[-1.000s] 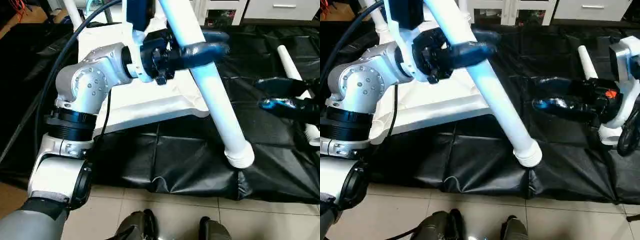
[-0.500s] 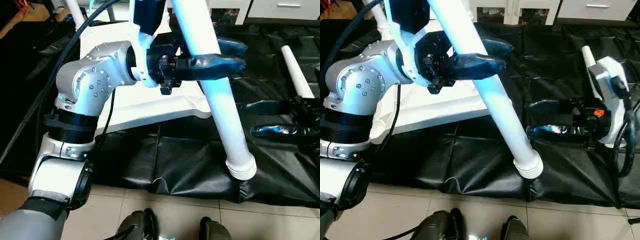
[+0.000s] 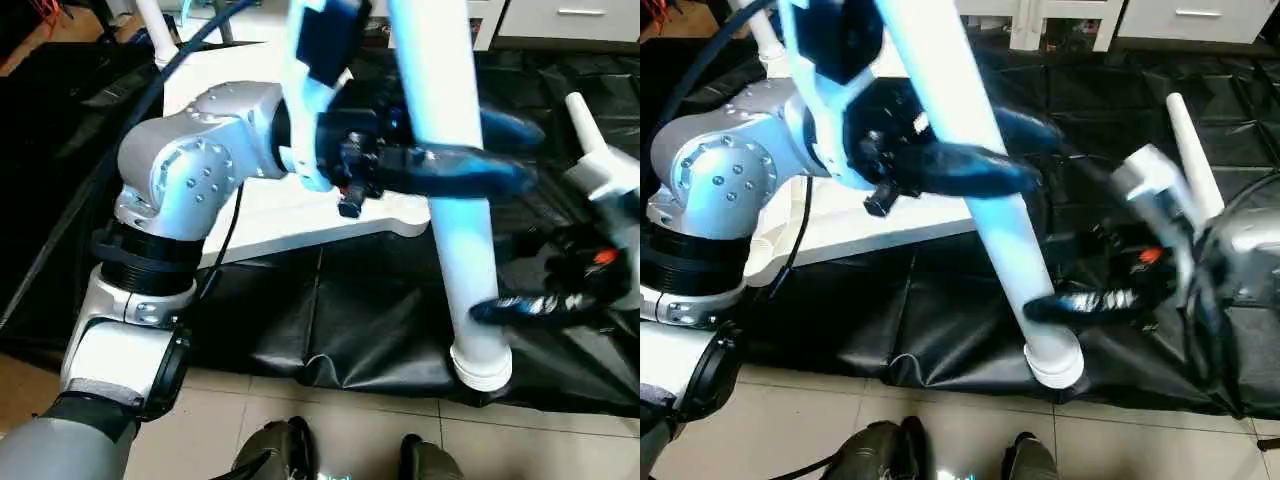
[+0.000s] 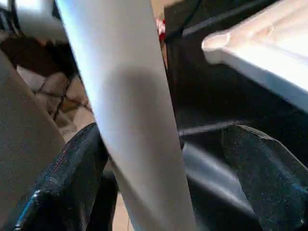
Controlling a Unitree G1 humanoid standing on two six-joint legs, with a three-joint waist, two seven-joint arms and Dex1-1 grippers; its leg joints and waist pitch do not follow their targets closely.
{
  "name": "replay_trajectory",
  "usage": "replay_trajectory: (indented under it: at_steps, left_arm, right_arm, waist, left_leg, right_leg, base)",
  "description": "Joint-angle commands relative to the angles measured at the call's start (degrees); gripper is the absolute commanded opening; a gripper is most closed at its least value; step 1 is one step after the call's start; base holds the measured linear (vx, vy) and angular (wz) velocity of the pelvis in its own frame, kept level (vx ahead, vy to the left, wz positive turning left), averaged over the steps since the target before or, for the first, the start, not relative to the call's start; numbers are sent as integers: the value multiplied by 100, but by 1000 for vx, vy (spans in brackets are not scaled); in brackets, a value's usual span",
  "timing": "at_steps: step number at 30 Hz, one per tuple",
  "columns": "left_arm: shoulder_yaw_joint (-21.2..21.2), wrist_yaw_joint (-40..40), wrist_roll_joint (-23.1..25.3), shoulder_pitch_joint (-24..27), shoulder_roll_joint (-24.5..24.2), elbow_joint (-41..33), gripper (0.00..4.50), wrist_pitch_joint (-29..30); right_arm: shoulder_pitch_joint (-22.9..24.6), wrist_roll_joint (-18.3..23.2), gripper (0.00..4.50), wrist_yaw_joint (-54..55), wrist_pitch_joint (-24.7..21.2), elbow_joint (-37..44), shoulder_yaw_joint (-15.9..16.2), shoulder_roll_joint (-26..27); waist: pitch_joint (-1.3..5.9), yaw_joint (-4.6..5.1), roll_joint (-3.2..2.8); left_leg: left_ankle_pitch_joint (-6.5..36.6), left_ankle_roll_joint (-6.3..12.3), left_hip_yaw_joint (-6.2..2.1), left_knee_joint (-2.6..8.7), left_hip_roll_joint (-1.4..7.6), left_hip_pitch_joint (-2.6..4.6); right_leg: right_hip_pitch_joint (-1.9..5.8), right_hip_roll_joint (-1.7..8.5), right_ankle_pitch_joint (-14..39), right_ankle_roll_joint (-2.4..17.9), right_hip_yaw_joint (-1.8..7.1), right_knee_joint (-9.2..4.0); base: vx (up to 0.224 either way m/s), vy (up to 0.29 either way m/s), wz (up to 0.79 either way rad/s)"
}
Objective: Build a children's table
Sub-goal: Pick table leg
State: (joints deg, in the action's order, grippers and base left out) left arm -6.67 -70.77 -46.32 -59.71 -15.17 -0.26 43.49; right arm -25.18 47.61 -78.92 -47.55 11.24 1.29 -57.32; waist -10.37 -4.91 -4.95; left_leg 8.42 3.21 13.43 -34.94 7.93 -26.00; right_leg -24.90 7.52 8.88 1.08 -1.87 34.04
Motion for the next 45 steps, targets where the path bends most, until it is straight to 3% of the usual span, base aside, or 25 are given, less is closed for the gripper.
replay_trajectory:
  at_steps: [1,4,20,22,24,34,40,41,45]
  left_arm:
    - [-35,-158,32,-115,-38,-17,163,-103]
    - [-44,-232,94,-109,-62,77,163,-158]
    - [-7,-382,142,-54,-126,138,163,-219]
    - [-2,-372,135,-42,-129,121,163,-218]
    - [10,-359,139,-32,-129,113,163,-220]
    - [68,-321,214,-140,-100,294,163,-282]
    - [163,-87,423,-283,-43,597,163,-527]
    - [293,156,413,-324,48,755,219,-527]
    - [458,138,199,-334,84,883,240,-390]
  right_arm:
    - [-48,-288,408,-52,171,207,242,-90]
    - [-100,-387,408,7,187,227,346,-37]
    - [-188,-702,262,-162,206,326,684,-34]
    - [-171,-741,262,-179,222,336,712,-52]
    - [-156,-803,227,-208,244,342,757,-67]
    - [-92,-984,197,-248,342,342,845,-85]
    - [-43,-990,194,-54,393,293,743,57]
    - [-11,-987,193,38,423,279,679,126]
    - [37,-947,190,187,437,280,557,259]
  waist:
    - [526,37,198]
    - [532,44,199]
    - [559,32,182]
    - [557,31,180]
    - [566,34,185]
    - [581,28,186]
    - [638,15,172]
    - [642,12,172]
    - [669,-3,160]
  left_leg:
    - [1445,183,-315,523,488,390]
    - [1396,226,-312,521,484,395]
    - [1268,327,-304,498,488,393]
    - [1271,322,-304,495,490,392]
    - [1223,342,-305,492,491,392]
    - [1135,423,-296,468,485,393]
    - [970,515,-294,434,480,386]
    - [966,513,-295,431,482,386]
    - [938,534,-302,413,470,366]
  right_leg:
    - [219,219,1638,1284,153,-347]
    - [216,207,1579,1286,155,-345]
    - [245,209,1239,1443,148,-293]
    - [244,212,1248,1448,151,-296]
    - [245,205,1200,1455,148,-286]
    - [249,207,1103,1496,149,-274]
    - [268,203,889,1563,134,-248]
    - [268,205,873,1570,132,-246]
    - [293,209,784,1606,116,-235]
  base:
    - [0,0,0]
    - [0,0,0]
    - [0,0,0]
    - [0,0,0]
    - [0,0,0]
    - [0,0,0]
    - [0,0,0]
    - [0,0,0]
    - [0,0,0]
